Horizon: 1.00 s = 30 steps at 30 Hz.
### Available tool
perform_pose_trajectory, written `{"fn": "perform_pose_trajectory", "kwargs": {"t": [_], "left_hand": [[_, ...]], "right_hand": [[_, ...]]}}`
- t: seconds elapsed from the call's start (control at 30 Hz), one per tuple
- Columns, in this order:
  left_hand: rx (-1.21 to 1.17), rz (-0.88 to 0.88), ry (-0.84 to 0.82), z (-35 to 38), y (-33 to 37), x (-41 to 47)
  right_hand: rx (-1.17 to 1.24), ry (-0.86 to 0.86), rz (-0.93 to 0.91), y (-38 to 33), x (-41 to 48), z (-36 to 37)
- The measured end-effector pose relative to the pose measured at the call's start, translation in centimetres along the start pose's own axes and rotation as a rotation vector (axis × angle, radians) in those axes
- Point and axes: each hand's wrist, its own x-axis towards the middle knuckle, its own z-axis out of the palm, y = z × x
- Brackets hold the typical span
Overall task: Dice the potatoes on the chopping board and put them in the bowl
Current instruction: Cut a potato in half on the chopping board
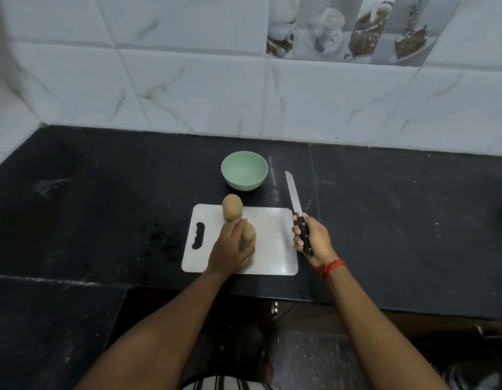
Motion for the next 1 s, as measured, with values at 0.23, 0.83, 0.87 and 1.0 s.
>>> {"fn": "perform_pose_trajectory", "kwargs": {"t": [0.23,0.83,0.87,1.0], "left_hand": [[0.019,-0.242,0.107,-2.8,-3.6,-2.0],[-0.145,-0.396,0.066,-2.1,-3.7,-1.6],[-0.152,-0.398,0.074,-2.0,-3.7,-1.7],[-0.143,-0.343,0.153,-1.8,-3.9,-1.8]], "right_hand": [[-0.070,-0.235,-0.030,1.3,-0.5,2.9],[-0.505,-0.229,-0.306,5.3,1.0,8.1],[-0.611,-0.192,-0.382,5.5,1.1,7.9],[-0.976,-0.160,-0.571,6.5,1.4,6.7]]}}
